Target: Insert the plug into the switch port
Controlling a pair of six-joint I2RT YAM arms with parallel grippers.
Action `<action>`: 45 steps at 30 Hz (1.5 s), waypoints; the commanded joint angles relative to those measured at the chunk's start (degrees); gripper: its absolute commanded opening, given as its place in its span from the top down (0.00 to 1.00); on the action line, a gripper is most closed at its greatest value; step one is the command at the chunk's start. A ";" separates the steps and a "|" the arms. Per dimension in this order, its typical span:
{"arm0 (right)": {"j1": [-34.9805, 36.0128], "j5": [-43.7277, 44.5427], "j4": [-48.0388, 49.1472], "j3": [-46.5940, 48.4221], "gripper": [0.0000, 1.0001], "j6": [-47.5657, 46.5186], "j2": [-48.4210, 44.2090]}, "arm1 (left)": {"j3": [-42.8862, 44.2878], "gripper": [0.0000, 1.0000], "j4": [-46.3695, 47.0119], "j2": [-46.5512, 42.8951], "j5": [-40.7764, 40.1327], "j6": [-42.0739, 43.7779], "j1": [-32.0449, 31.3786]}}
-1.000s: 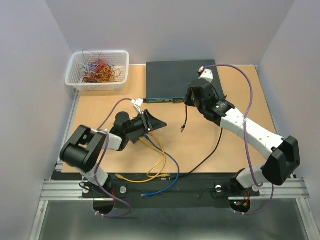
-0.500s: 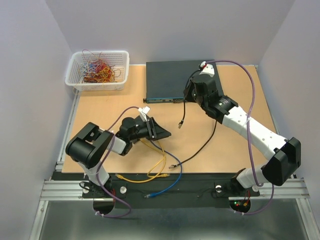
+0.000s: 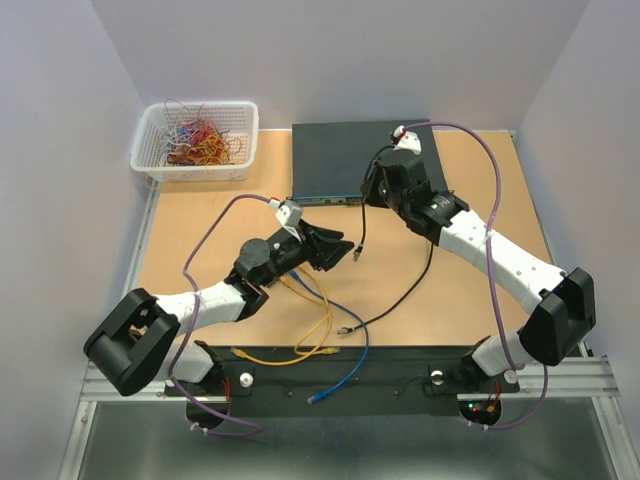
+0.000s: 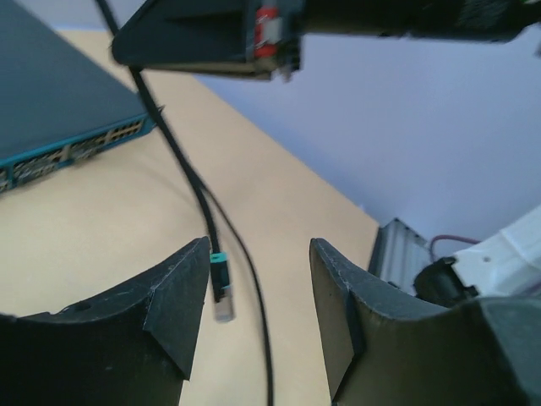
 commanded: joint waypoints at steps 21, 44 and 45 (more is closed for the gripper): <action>-0.32 -0.99 2.01 2.47 0.99 0.67 -1.63 | 4.80 0.48 -6.73 6.39 -2.68 7.28 -3.70; -0.50 -0.02 2.01 2.04 1.00 -0.64 -2.95 | 7.78 1.00 -11.46 7.89 -1.44 8.42 -5.11; -0.50 -0.37 1.92 1.42 1.00 -1.43 -3.21 | 8.22 1.00 -12.87 7.46 -1.87 8.86 -5.11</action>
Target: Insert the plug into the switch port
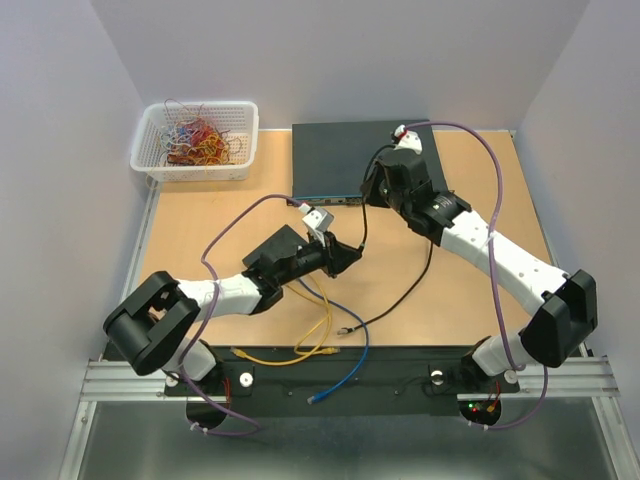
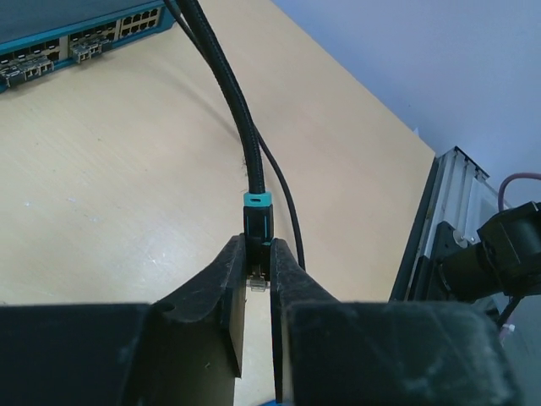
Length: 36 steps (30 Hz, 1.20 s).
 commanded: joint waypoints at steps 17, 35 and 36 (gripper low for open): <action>-0.50 -41.34 -7.71 -1.04 0.38 -31.98 -19.10 | 10.54 1.00 -26.83 -8.21 8.49 11.29 -1.22; -0.15 -77.56 -11.57 -2.09 0.57 -34.63 -12.25 | -0.10 1.00 -20.67 -31.06 15.98 -1.27 -3.07; 0.11 -77.48 -11.40 -2.36 0.58 -34.53 -12.07 | 0.43 1.00 -21.46 -31.85 15.19 -1.10 -3.07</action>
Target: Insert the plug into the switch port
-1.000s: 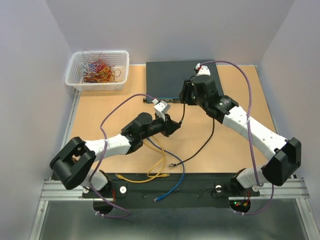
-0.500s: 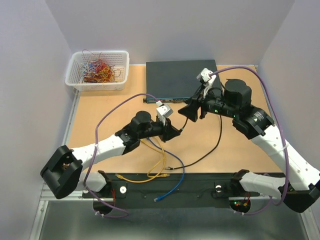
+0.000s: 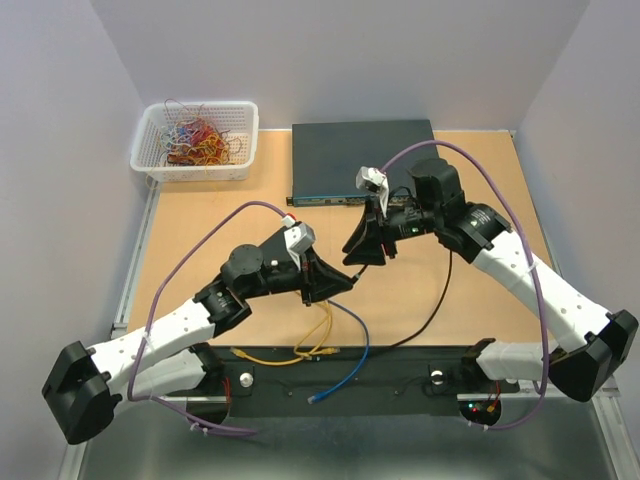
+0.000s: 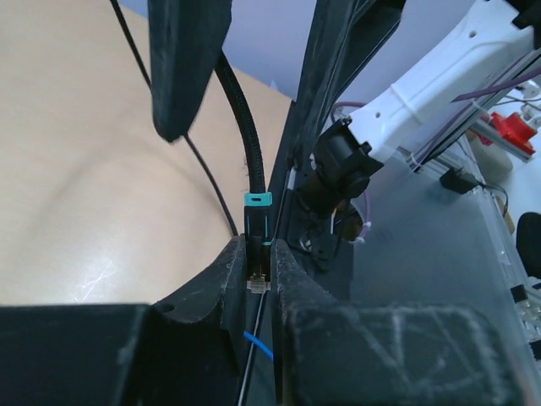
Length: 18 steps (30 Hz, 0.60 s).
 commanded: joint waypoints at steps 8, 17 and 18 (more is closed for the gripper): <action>2.58 -5.61 0.51 -2.59 0.67 1.25 -0.56 | 5.28 1.00 -7.13 -5.66 -8.17 -0.68 -0.36; 4.25 -2.01 0.51 -2.24 0.68 1.34 0.93 | 9.85 1.00 -15.65 -7.24 -11.87 1.60 -0.36; 4.25 -0.27 0.43 -1.80 0.66 1.60 1.20 | 10.64 1.00 -16.62 -7.24 -12.22 2.04 -0.36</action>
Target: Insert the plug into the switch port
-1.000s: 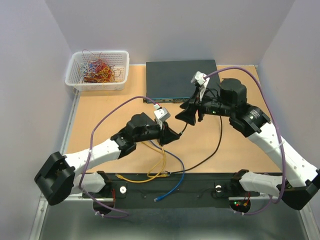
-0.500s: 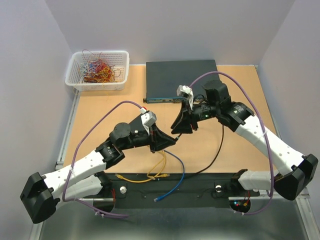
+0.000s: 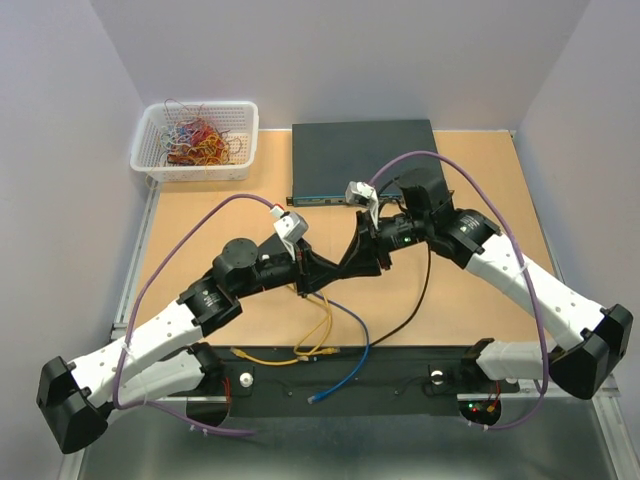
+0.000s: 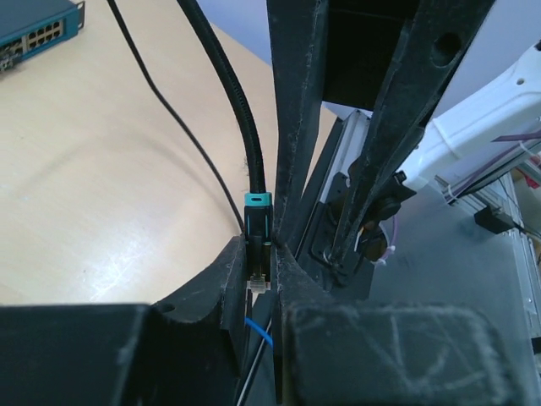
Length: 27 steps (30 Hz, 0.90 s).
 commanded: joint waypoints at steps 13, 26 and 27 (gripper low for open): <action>0.88 9.03 0.47 10.22 0.40 0.29 6.14 | 10.32 1.00 -15.41 -1.48 -3.84 3.96 -0.34; 0.88 2.53 -0.06 2.32 0.41 -2.96 8.61 | 16.39 1.00 -29.82 -7.18 -10.24 5.36 -0.42; 0.88 2.09 -0.06 2.40 0.41 -3.14 8.43 | 16.56 1.00 -30.35 -7.45 -10.34 5.45 -0.42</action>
